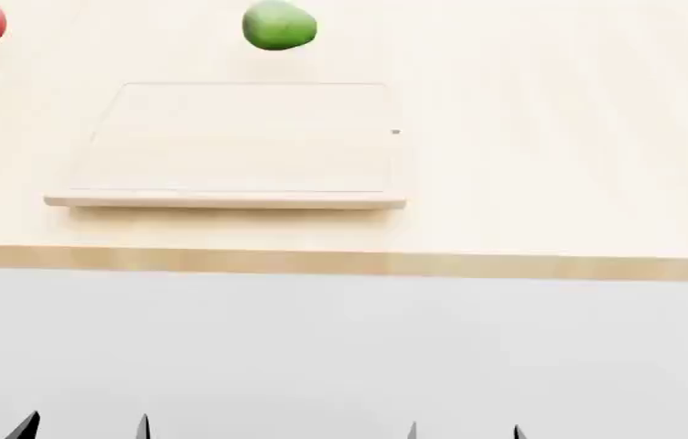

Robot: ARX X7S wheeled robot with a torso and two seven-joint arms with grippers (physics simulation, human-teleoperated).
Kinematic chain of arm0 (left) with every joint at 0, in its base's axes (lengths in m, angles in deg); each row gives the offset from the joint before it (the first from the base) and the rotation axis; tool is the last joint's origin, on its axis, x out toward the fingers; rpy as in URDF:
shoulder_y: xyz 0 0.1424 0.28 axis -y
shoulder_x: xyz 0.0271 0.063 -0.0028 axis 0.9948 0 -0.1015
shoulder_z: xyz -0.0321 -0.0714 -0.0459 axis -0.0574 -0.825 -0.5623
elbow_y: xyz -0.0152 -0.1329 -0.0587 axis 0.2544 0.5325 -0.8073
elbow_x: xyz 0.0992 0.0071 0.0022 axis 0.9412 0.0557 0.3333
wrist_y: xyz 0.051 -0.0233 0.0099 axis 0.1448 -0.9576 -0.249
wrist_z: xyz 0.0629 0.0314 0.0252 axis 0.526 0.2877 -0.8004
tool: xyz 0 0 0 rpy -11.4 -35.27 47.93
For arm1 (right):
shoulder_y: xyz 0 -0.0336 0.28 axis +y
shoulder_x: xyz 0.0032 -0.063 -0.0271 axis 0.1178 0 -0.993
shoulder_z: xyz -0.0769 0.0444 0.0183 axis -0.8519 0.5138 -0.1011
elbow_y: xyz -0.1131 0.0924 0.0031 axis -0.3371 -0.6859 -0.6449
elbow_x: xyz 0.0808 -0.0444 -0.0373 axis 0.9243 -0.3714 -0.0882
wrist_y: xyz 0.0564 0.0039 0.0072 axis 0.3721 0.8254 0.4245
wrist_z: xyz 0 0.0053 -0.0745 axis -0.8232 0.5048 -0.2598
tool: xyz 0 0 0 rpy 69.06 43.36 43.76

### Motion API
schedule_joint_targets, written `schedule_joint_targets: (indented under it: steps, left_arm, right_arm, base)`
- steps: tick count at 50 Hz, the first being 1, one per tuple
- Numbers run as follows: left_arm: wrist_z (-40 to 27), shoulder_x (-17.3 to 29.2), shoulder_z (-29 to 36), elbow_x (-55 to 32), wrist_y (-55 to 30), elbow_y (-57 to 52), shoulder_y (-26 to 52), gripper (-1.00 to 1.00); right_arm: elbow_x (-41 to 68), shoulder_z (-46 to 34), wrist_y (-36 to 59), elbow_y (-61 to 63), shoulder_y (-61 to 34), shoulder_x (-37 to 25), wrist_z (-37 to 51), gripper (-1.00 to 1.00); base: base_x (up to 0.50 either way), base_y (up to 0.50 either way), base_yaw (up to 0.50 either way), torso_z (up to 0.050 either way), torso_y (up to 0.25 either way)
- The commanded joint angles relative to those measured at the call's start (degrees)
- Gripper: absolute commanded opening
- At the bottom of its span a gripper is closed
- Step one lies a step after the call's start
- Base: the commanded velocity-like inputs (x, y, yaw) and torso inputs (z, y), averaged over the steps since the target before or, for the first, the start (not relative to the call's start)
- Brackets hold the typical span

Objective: Place the avocado, onion, tomato and bell pepper on the cutting board.

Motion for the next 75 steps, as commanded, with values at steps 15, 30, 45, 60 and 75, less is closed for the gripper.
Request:
schedule_joint_targets:
  steps: [15,30,45,60,75]
  left_arm:
    - [-1.7,0.9,0.7,-0.4,-2.5,-2.1,-1.2,1.0]
    - [-3.6,3.4,3.8,-2.2,-3.0,-3.5,-1.8,1.0]
    - [-4.2,4.7,5.4,-3.6,-3.3,-3.6,-1.6,1.0]
    - [-5.5,5.7,6.5,-4.2,-3.9,-3.1,-0.5,1.0]
    - [-16.9,20.5,-6.6,-30.3,-57.0,-60.0,17.6,1.0]
  right_arm:
    - [2.5,-1.0,0.5,1.1,1.2,-0.8,1.3,1.0]
    - [4.6,-3.8,1.5,1.7,1.3,-3.2,4.0,1.0]
    - [5.3,-5.4,1.5,1.0,0.9,-4.5,5.4,1.0]
    - [6.3,-6.5,1.2,-0.4,-0.2,-5.4,6.3,1.0]
    - [30.9,7.1,60.0,55.3,-18.7,-14.7,12.6,1.0]
  base:
    - [0.0,0.0,0.0,0.0,0.0]
    - [0.0,0.0,0.0,0.022,0.0]
    - [0.0,0.0,0.0,0.05,0.0]
    - [0.0,0.0,0.0,0.05,0.0]
    - [0.0,0.0,0.0,0.007,0.0]
